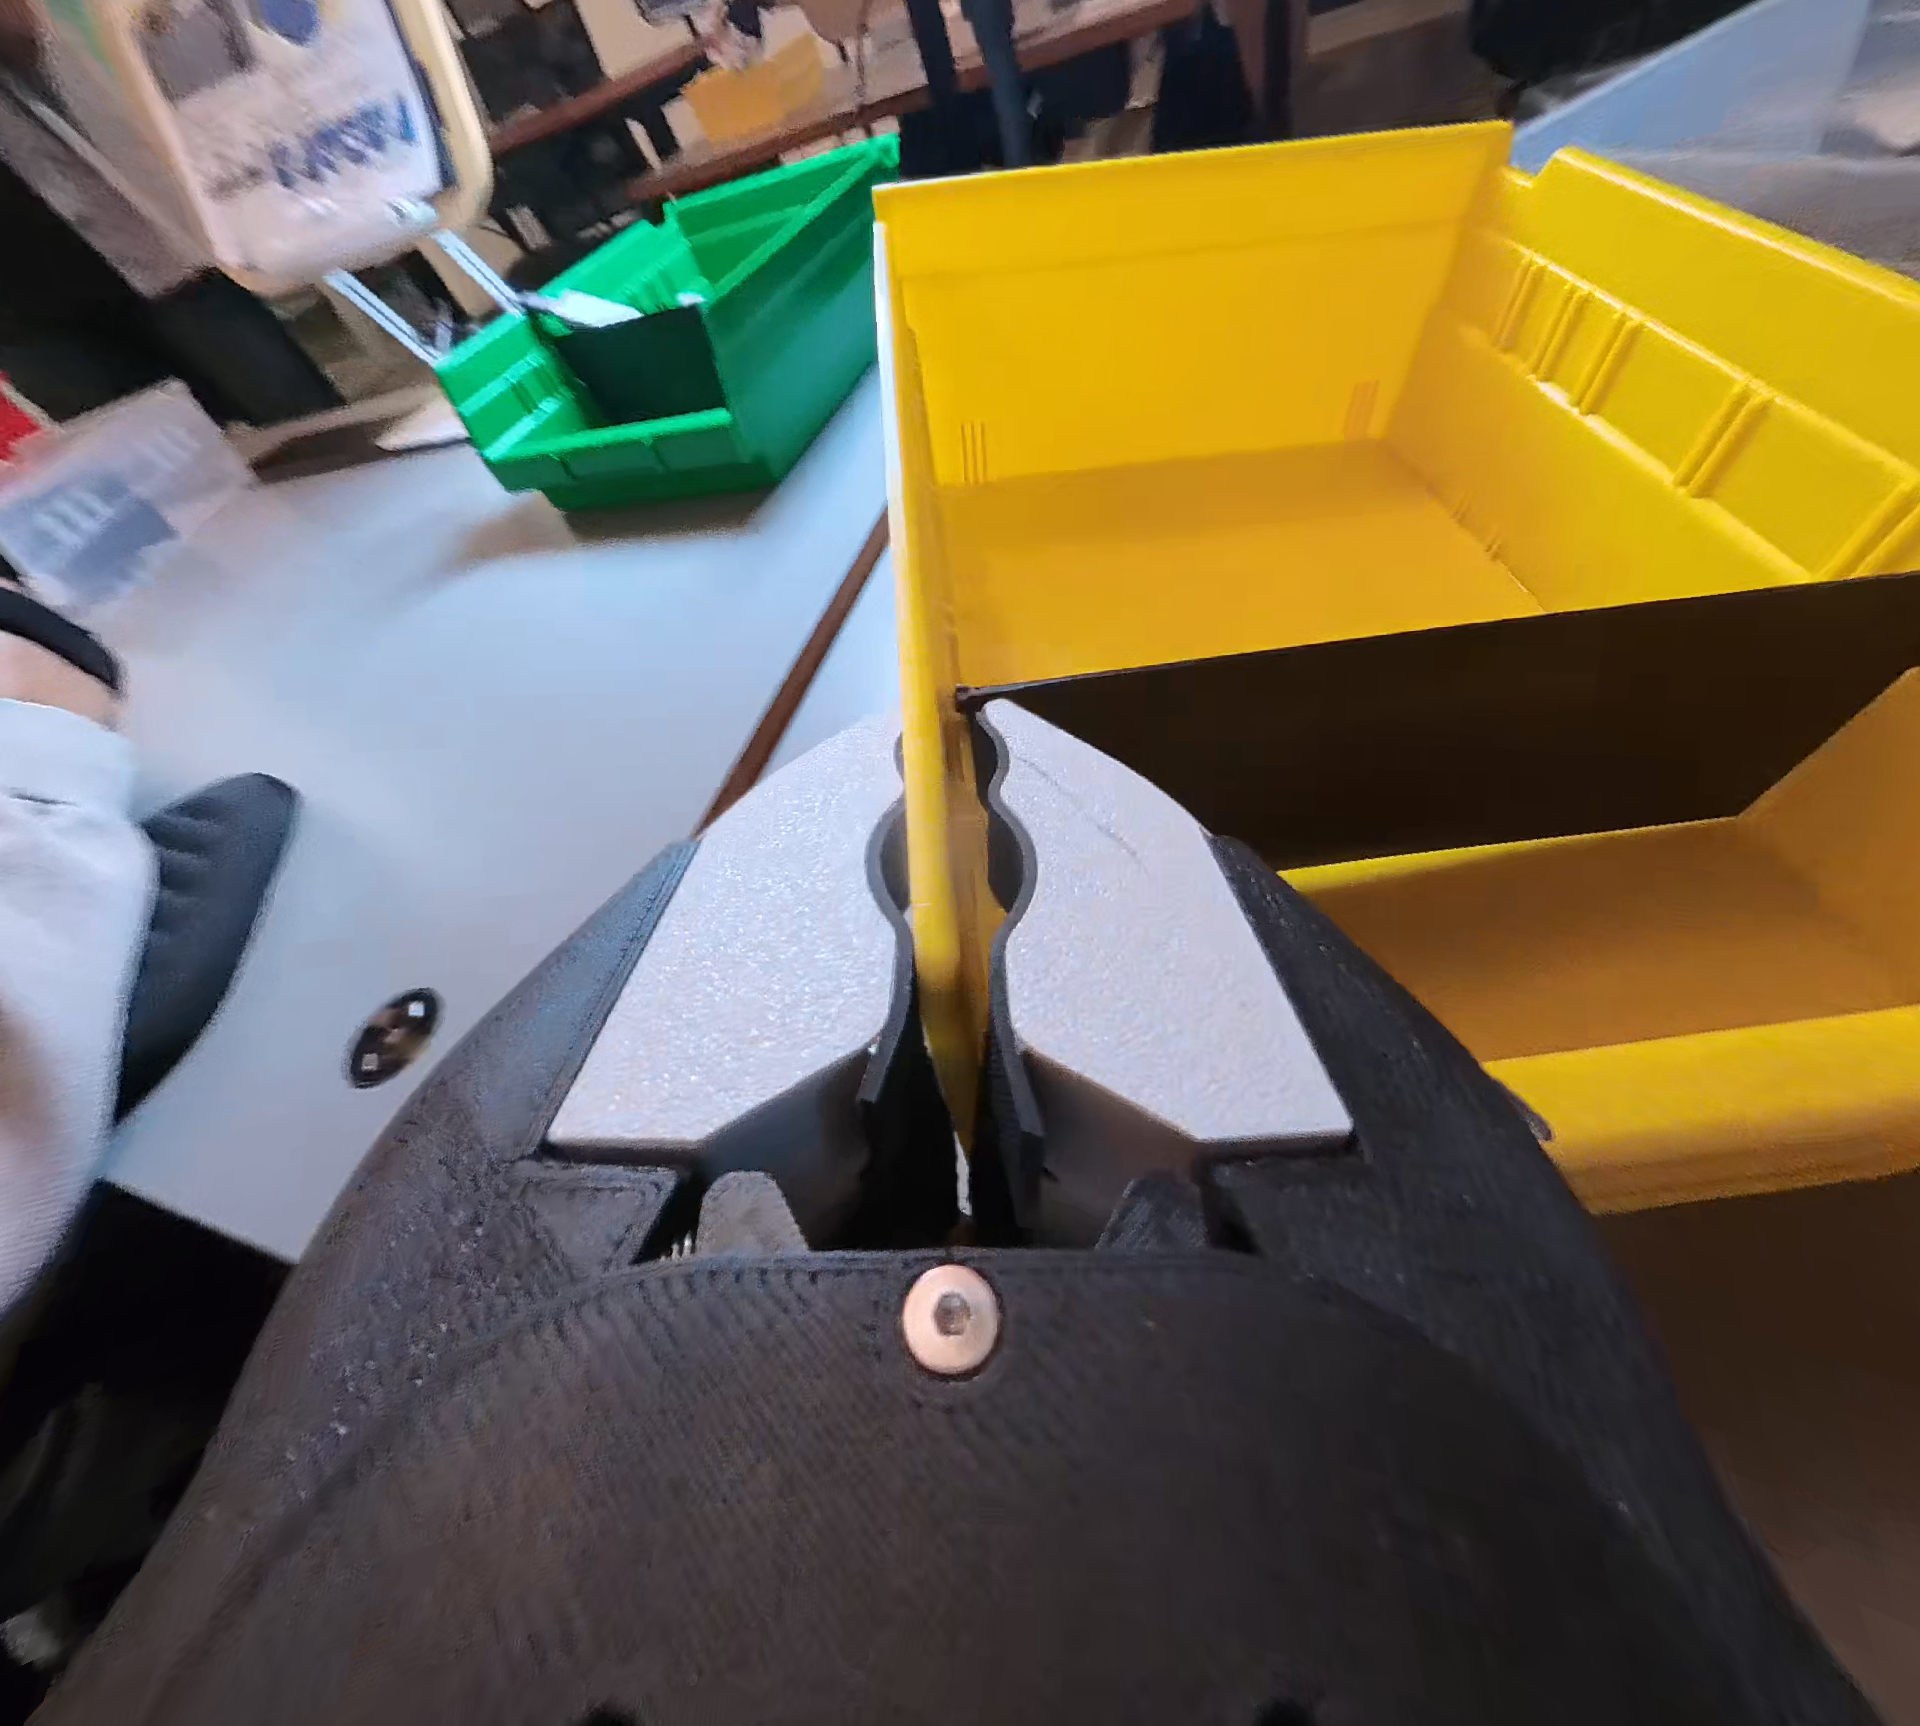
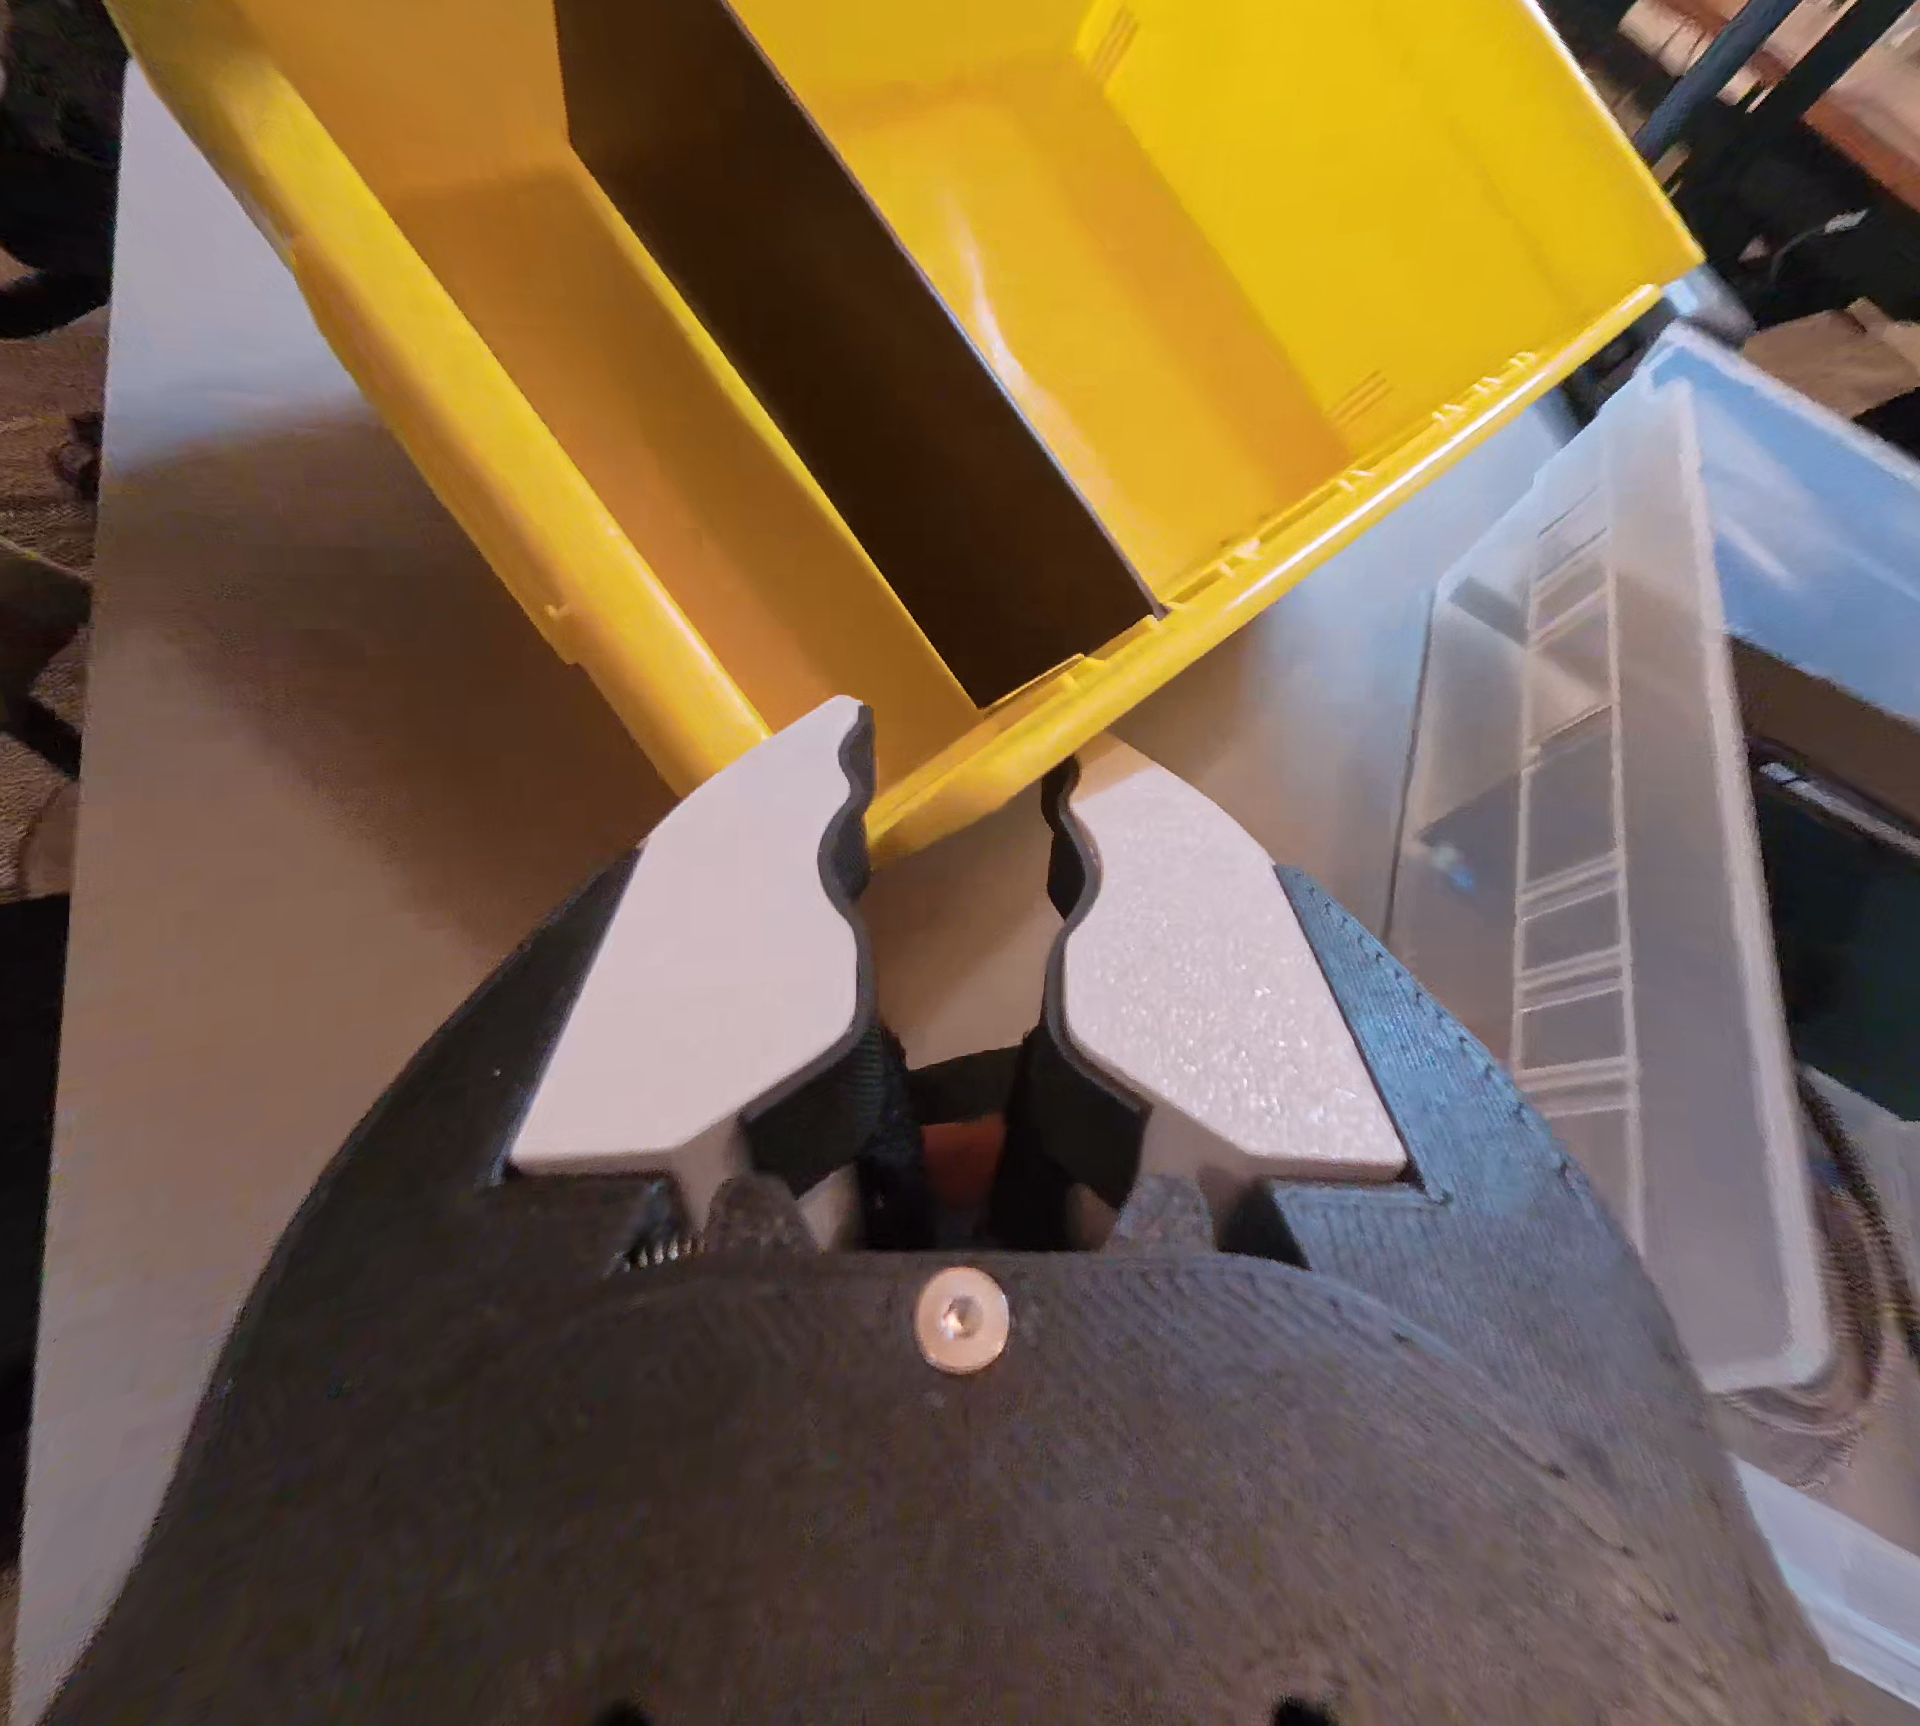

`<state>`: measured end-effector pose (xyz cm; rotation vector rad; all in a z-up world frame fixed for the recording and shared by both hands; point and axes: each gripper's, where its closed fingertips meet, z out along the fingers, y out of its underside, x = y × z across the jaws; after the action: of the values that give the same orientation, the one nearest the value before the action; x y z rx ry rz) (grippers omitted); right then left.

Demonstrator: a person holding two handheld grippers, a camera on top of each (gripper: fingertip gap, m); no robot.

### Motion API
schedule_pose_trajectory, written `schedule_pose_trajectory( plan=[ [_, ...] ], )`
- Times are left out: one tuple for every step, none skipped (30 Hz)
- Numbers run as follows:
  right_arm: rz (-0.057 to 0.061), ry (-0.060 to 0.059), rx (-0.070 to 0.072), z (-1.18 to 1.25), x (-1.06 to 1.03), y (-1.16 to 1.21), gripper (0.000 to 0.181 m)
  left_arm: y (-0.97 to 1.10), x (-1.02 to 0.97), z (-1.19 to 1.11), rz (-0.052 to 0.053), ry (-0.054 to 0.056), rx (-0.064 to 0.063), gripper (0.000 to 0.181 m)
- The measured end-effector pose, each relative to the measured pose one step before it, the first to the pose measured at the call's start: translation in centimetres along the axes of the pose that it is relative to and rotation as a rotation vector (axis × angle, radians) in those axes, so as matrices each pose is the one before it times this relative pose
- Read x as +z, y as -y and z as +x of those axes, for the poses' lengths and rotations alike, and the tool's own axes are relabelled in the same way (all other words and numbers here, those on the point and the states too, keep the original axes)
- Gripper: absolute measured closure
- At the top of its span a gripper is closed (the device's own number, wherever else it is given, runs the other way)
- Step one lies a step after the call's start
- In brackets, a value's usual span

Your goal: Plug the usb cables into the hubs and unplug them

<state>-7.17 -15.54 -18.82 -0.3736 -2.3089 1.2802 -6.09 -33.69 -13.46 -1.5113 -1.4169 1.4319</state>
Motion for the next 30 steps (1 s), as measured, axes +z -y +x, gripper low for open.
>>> schedule_pose_trajectory(
  plan=[
    [0.0282, -0.0176, -0.0179, 0.253, -0.351, 0.574, 0.151, 0.887, -0.597, -0.220, 0.0157, 0.0280, 0.0182, 0.175],
    [0.0342, -0.0228, -0.0207, 0.384, -0.447, 0.720, 0.152, 0.951, -0.582, -0.234, 0.0195, 0.0263, 0.0152, 0.175],
    [0.0350, -0.0265, -0.0208, 0.507, -0.514, 0.781, 0.153, 1.038, -0.587, -0.153, 0.0274, 0.0173, 0.0053, 0.174],
    [0.0334, -0.0270, -0.0203, 0.584, -0.578, 0.786, 0.154, 1.144, -0.547, -0.110, 0.0359, 0.0156, -0.0006, 0.174],
    [0.0344, -0.0298, -0.0211, 0.692, -0.635, 0.771, 0.154, 1.159, -0.482, -0.040, 0.0385, 0.0161, -0.0035, 0.174],
    [0.0322, -0.0341, -0.0190, 0.849, -0.672, 0.718, 0.155, 1.223, -0.367, 0.121, 0.0401, 0.0114, -0.0070, 0.174],
    [0.0281, -0.0336, -0.0168, 0.948, -0.695, 0.606, 0.155, 1.242, -0.271, 0.278, 0.0410, 0.0096, -0.0038, 0.174],
    [0.0244, -0.0327, -0.0137, 1.030, -0.699, 0.485, 0.155, 1.230, -0.168, 0.430, 0.0386, 0.0079, 0.0039, 0.174],
    [0.0195, -0.0343, -0.0104, 1.115, -0.738, 0.364, 0.156, 1.255, -0.055, 0.615, 0.0389, -0.0022, -0.0009, 0.174],
    [0.0169, -0.0348, -0.0106, 1.186, -0.759, 0.285, 0.156, 1.227, 0.072, 0.753, 0.0380, -0.0088, -0.0024, 0.173],
    [0.0157, -0.0358, -0.0099, 1.234, -0.803, 0.219, 0.156, 1.161, 0.239, 0.858, 0.0338, -0.0133, -0.0016, 0.173],
    [0.0115, -0.0385, -0.0067, 1.327, -0.835, 0.141, 0.157, 1.132, 0.380, 1.014, 0.0326, -0.0212, -0.0060, 0.173],
    [0.0074, -0.0403, -0.0058, 1.418, -0.851, 0.033, 0.157, 1.144, 0.480, 1.180, 0.0317, -0.0274, -0.0085, 0.172],
    [0.0053, -0.0419, -0.0076, 1.516, -0.870, -0.058, 0.157, 1.110, 0.586, 1.309, 0.0276, -0.0294, -0.0049, 0.172],
    [0.0020, -0.0446, -0.0073, 1.633, -0.891, -0.167, 0.158, 1.095, 0.668, 1.463, 0.0259, -0.0315, -0.0016, 0.171],
    [-0.0029, -0.0445, -0.0050, 1.720, -0.883, -0.290, 0.158, 1.063, 0.756, 1.612, 0.0249, -0.0345, -0.0037, 0.170],
    [-0.0047, -0.0417, -0.0052, 1.767, -0.883, -0.384, 0.158, 1.019, 0.825, 1.712, 0.0225, -0.0352, -0.0011, 0.170],
    [-0.0067, -0.0431, -0.0044, 1.812, -0.908, -0.484, 0.158, 0.966, 0.880, 1.807, 0.0228, -0.0388, -0.0017, 0.169],
    [-0.0117, -0.0459, -0.0043, 1.855, -0.903, -0.590, 0.159, 0.926, 0.955, 1.927, 0.0230, -0.0441, -0.0087, 0.168],
    [-0.0138, -0.0449, -0.0078, 1.883, -0.881, -0.686, 0.158, 0.848, 1.014, 2.000, 0.0202, -0.0451, -0.0046, 0.167],
    [-0.0145, -0.0421, -0.0078, 1.872, -0.859, -0.732, 0.159, 0.748, 1.060, 2.021, 0.0171, -0.0460, -0.0005, 0.166],
    [-0.0170, -0.0413, -0.0044, 1.863, -0.828, -0.794, 0.159, 0.646, 1.118, 2.042, 0.0146, -0.0475, -0.0061, 0.165],
    [-0.0204, -0.0417, -0.0027, 1.859, -0.802, -0.841, 0.159, 0.579, 1.160, 2.050, 0.0162, -0.0490, -0.0143, 0.164],
    [-0.0212, -0.0404, -0.0056, 1.813, -0.775, -0.849, 0.160, 0.424, 1.208, 2.038, 0.0125, -0.0476, -0.0158, 0.163],
    [-0.0191, -0.0380, -0.0096, 1.723, -0.749, -0.858, 0.160, 0.252, 1.209, 1.972, 0.0056, -0.0447, -0.0132, 0.163],
    [-0.0216, -0.0347, -0.0117, 1.623, -0.701, -0.907, 0.161, 0.187, 1.181, 1.914, 0.0041, -0.0406, -0.0157, 0.162],
    [-0.0267, -0.0320, -0.0115, 1.528, -0.634, -1.011, 0.161, 0.138, 1.165, 1.858, 0.0061, -0.0382, -0.0204, 0.162],
    [-0.0283, -0.0296, -0.0085, 1.402, -0.555, -1.074, 0.161, 0.026, 1.139, 1.777, 0.0060, -0.0329, -0.0197, 0.162],
    [-0.0261, -0.0254, -0.0051, 1.274, -0.474, -1.093, 0.161, -0.094, 1.117, 1.679, 0.0030, -0.0262, -0.0167, 0.162],
    [-0.0226, -0.0199, -0.0017, 1.098, -0.398, -1.079, 0.161, -0.202, 1.065, 1.541, 0.0012, -0.0211, -0.0111, 0.163]
  ],
)
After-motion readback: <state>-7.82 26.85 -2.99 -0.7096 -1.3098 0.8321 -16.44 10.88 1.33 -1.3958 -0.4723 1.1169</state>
